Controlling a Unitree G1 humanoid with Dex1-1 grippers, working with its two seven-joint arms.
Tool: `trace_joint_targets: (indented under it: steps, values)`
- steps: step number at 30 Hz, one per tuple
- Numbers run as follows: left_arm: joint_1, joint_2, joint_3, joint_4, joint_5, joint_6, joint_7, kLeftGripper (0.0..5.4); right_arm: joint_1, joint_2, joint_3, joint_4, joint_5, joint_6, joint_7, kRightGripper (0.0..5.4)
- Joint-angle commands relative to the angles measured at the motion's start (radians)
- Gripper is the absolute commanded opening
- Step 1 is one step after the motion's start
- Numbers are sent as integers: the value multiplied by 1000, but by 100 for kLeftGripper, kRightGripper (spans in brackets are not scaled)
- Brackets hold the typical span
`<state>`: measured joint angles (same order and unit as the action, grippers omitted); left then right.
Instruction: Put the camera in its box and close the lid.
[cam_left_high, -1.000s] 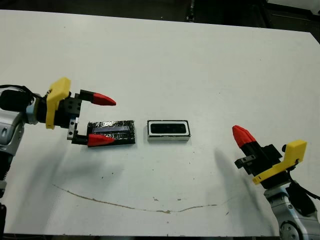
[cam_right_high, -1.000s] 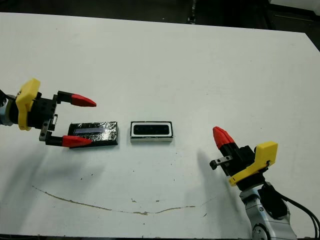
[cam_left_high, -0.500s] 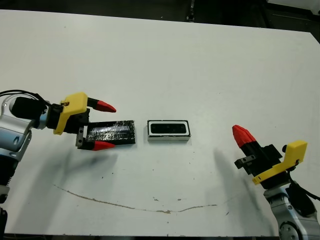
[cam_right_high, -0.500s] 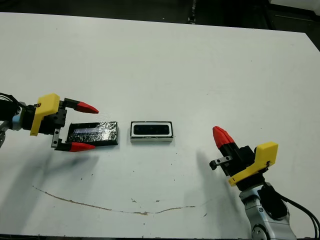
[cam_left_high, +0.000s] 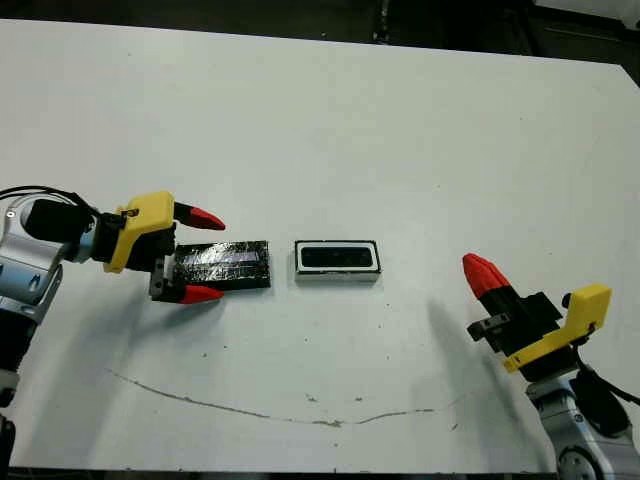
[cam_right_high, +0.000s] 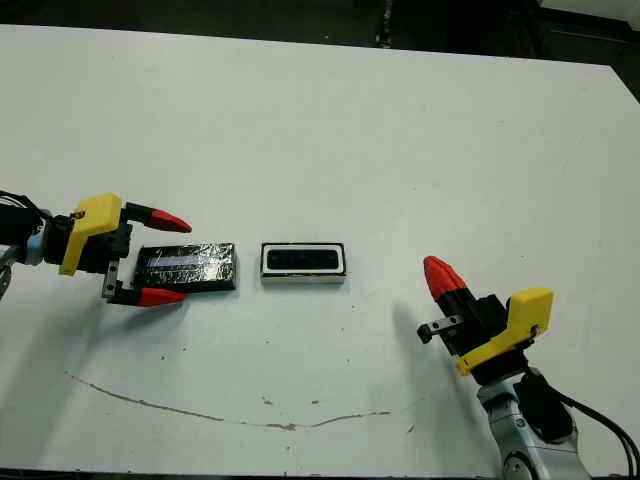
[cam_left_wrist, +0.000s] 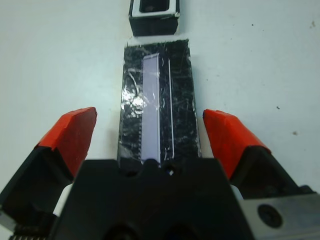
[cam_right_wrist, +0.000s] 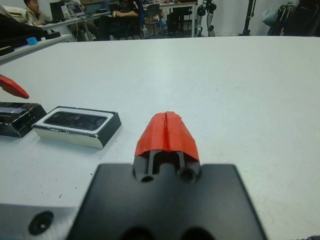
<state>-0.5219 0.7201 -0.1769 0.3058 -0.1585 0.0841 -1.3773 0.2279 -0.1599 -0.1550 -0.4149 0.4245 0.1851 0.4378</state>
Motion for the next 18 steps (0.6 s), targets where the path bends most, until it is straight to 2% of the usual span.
trace_joint_targets:
  steps: [1,7,12,18]
  values:
    - [8,8,-3,-1,-8,47,-9,540,14,-14,-1,8,-7,-9,-8,1]
    - [15,17,-2,-22,-3,105,-2,519,16,-13,-1,4,1,2,-13,0]
    - [21,12,7,-13,-16,69,-16,445,19,-13,0,11,7,-3,-8,0]
    - [38,1,32,-12,-69,131,-12,352,20,-12,1,9,11,4,-13,0]
